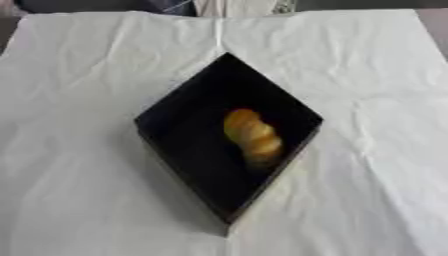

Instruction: Pick up objects on the table and place them in the box.

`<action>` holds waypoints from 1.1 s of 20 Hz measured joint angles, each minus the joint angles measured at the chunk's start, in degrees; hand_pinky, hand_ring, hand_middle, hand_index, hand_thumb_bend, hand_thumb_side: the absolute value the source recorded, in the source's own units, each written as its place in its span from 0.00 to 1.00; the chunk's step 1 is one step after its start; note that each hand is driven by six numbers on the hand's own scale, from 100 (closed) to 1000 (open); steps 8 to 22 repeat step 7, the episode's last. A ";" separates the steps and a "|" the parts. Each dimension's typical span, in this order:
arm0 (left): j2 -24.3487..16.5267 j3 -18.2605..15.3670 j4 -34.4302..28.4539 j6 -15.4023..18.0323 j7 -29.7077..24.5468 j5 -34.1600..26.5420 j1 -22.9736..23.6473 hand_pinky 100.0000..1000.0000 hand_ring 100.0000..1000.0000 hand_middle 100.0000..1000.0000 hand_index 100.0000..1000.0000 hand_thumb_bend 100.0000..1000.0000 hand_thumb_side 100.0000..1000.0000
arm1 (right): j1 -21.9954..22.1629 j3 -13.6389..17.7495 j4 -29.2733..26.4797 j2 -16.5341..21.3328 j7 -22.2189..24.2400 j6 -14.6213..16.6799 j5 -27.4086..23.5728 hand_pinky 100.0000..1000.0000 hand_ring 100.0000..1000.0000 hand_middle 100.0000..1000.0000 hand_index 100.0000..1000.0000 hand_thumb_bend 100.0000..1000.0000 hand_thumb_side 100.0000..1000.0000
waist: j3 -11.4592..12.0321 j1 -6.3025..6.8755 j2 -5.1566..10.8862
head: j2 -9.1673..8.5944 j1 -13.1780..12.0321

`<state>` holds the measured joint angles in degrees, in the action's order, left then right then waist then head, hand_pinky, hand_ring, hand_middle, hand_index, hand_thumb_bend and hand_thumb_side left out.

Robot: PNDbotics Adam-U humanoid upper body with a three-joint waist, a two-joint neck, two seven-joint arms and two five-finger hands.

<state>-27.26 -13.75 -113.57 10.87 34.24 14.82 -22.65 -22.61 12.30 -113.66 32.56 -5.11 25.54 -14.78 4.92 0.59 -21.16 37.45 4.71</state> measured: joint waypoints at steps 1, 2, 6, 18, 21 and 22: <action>0.11 -0.24 0.00 0.32 0.02 -0.14 0.35 0.79 0.71 0.71 0.84 0.22 0.29 | 0.01 0.00 0.00 0.00 -0.02 0.04 0.04 0.90 0.85 0.67 0.77 0.00 0.16 | 0.05 -0.07 0.00 | 0.00 0.00; 0.13 -0.50 0.00 0.62 -0.06 -0.27 0.64 0.79 0.71 0.71 0.84 0.21 0.29 | 0.01 0.00 0.00 0.00 -0.04 0.09 0.06 0.90 0.85 0.67 0.77 0.00 0.16 | 0.09 -0.11 -0.01 | 0.00 0.00; 0.67 -1.51 -0.07 1.51 -0.76 -0.86 1.22 0.79 0.70 0.70 0.84 0.22 0.29 | 0.13 0.00 0.00 -0.01 -0.03 0.19 0.08 0.90 0.85 0.67 0.77 0.00 0.15 | 0.21 -0.39 -0.01 | 0.00 0.00; 0.72 -1.73 -0.08 1.70 -0.94 -1.03 1.31 0.79 0.70 0.70 0.84 0.22 0.29 | 0.22 0.01 0.00 -0.01 -0.03 0.19 0.08 0.90 0.85 0.67 0.77 0.00 0.15 | 0.21 -0.46 -0.01 | 0.00 0.00; 0.72 -1.73 -0.08 1.70 -0.94 -1.03 1.31 0.79 0.70 0.70 0.84 0.22 0.29 | 0.22 0.01 0.00 -0.01 -0.03 0.19 0.08 0.90 0.85 0.67 0.77 0.00 0.15 | 0.21 -0.46 -0.01 | 0.00 0.00; 0.72 -1.73 -0.08 1.70 -0.94 -1.03 1.31 0.79 0.70 0.70 0.84 0.22 0.29 | 0.22 0.01 0.00 -0.01 -0.03 0.19 0.08 0.90 0.85 0.67 0.77 0.00 0.15 | 0.21 -0.46 -0.01 | 0.00 0.00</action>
